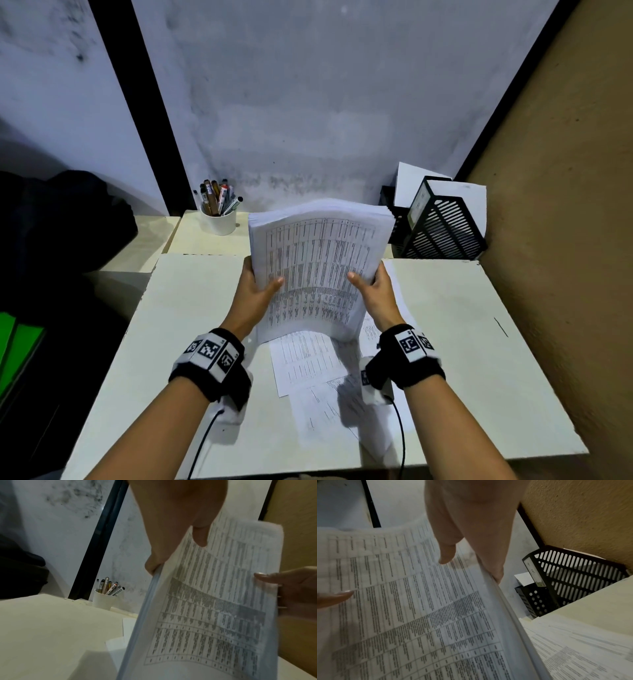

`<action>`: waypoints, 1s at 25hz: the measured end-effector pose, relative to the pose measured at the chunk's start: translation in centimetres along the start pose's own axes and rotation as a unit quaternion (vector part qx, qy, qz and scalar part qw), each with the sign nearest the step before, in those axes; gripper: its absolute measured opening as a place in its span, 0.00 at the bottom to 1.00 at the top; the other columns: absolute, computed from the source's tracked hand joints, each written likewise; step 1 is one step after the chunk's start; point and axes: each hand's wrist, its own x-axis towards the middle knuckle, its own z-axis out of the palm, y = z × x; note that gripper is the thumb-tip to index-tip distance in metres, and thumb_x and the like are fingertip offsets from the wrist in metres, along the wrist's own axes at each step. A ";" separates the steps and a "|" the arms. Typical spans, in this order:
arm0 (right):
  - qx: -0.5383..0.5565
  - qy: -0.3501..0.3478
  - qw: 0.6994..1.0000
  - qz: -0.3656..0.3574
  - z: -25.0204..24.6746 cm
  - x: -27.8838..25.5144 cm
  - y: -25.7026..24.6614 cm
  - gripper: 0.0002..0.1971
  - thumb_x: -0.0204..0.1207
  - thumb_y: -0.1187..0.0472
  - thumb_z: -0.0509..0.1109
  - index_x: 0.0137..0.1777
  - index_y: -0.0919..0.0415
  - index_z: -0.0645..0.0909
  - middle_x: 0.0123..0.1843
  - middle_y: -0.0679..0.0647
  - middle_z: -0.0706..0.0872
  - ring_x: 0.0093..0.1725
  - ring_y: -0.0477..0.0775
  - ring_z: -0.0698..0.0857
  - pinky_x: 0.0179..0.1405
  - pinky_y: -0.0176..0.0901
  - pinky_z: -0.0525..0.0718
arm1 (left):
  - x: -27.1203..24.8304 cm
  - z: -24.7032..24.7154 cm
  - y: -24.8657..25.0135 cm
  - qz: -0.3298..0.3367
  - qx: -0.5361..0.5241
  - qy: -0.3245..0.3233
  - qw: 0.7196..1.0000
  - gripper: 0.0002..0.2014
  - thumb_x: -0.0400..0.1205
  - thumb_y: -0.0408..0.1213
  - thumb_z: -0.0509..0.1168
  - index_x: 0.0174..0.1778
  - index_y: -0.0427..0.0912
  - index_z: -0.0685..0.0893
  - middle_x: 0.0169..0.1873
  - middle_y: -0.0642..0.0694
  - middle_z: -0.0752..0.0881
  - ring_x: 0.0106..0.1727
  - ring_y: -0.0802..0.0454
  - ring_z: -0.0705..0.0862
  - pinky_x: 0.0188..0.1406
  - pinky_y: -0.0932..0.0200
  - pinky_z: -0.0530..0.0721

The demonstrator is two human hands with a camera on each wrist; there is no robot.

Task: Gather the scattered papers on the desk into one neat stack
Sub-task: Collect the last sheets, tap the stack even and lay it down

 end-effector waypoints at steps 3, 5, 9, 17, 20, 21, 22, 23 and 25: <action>-0.025 0.034 0.999 0.005 0.4 0.1 -0.2 0.18 0.77 0.69 0.66 0.67 0.66 0.72 0.58 0.57 0.83 0.52 0.48 0.84 0.68 0.62 0.78 | 0.4 -0.5 -0.4 0.003 0.007 -0.007 1.000 0.26 0.79 0.37 0.64 0.71 0.37 0.64 0.64 0.38 0.78 0.67 0.41 0.79 0.68 0.37 0.77; -0.028 0.058 0.998 0.001 0.4 0.0 -0.9 0.21 0.77 0.67 0.67 0.69 0.70 0.71 0.64 0.60 0.83 0.61 0.57 0.83 0.69 0.61 0.79 | 0.4 -0.6 -0.2 0.009 0.024 -0.016 1.000 0.23 0.81 0.33 0.61 0.72 0.38 0.64 0.65 0.39 0.78 0.67 0.41 0.78 0.67 0.35 0.77; -0.021 0.022 0.998 -0.056 -0.6 0.6 -6.3 0.10 0.75 0.69 0.67 0.55 0.59 0.77 0.49 0.51 0.83 0.50 0.46 0.83 0.52 0.38 0.84 | 0.9 -2.0 2.4 0.042 0.001 -0.036 0.998 0.20 0.78 0.30 0.66 0.65 0.43 0.72 0.55 0.52 0.85 0.54 0.58 0.85 0.54 0.61 0.86; -0.060 -0.014 0.998 -0.031 -1.4 4.0 -5.3 0.18 0.78 0.64 0.67 0.66 0.64 0.73 0.60 0.57 0.82 0.52 0.49 0.83 0.47 0.35 0.84 | -0.4 -1.7 0.3 -0.025 0.069 0.016 0.997 0.04 0.79 0.32 0.65 0.39 0.38 0.79 0.30 0.43 0.78 0.31 0.54 0.78 0.33 0.62 0.76; -0.184 -0.016 0.975 0.122 -6.4 4.9 2.0 0.26 0.75 0.53 0.71 0.70 0.64 0.70 0.66 0.63 0.77 0.57 0.56 0.77 0.50 0.46 0.75 | -1.2 -4.3 -3.3 -0.064 0.093 0.046 0.993 0.11 0.79 0.28 0.64 0.31 0.40 0.74 0.25 0.43 0.71 0.27 0.50 0.67 0.29 0.57 0.65; -0.209 -0.001 0.964 0.165 -8.5 5.0 4.5 0.31 0.72 0.49 0.73 0.70 0.65 0.69 0.66 0.65 0.77 0.56 0.57 0.77 0.50 0.46 0.74 | -1.4 -5.4 -4.6 -0.085 0.110 0.058 0.989 0.14 0.79 0.29 0.64 0.29 0.40 0.71 0.23 0.44 0.68 0.26 0.51 0.64 0.28 0.57 0.62; -0.232 0.020 0.950 0.209 -10.3 4.8 6.4 0.38 0.67 0.44 0.75 0.70 0.66 0.69 0.64 0.66 0.78 0.55 0.56 0.77 0.49 0.45 0.75 | -1.7 -6.3 -5.8 -0.108 0.128 0.068 0.984 0.15 0.79 0.30 0.65 0.28 0.41 0.69 0.22 0.45 0.67 0.25 0.52 0.63 0.26 0.58 0.60; -0.250 0.042 0.937 0.242 -12.1 4.8 8.5 0.41 0.63 0.42 0.77 0.70 0.67 0.70 0.64 0.66 0.79 0.56 0.57 0.78 0.51 0.46 0.77 | -1.9 -7.1 -6.8 -0.126 0.143 0.078 0.979 0.15 0.79 0.31 0.65 0.28 0.41 0.69 0.21 0.45 0.66 0.24 0.52 0.63 0.26 0.58 0.61; -0.303 0.062 0.909 0.279 -14.2 4.8 10.7 0.31 0.67 0.44 0.75 0.64 0.61 0.74 0.70 0.68 0.76 0.66 0.62 0.77 0.67 0.53 0.75 | -1.9 -8.0 -8.4 -0.146 0.164 0.095 0.971 0.15 0.79 0.32 0.65 0.28 0.41 0.69 0.20 0.45 0.66 0.23 0.52 0.63 0.25 0.59 0.62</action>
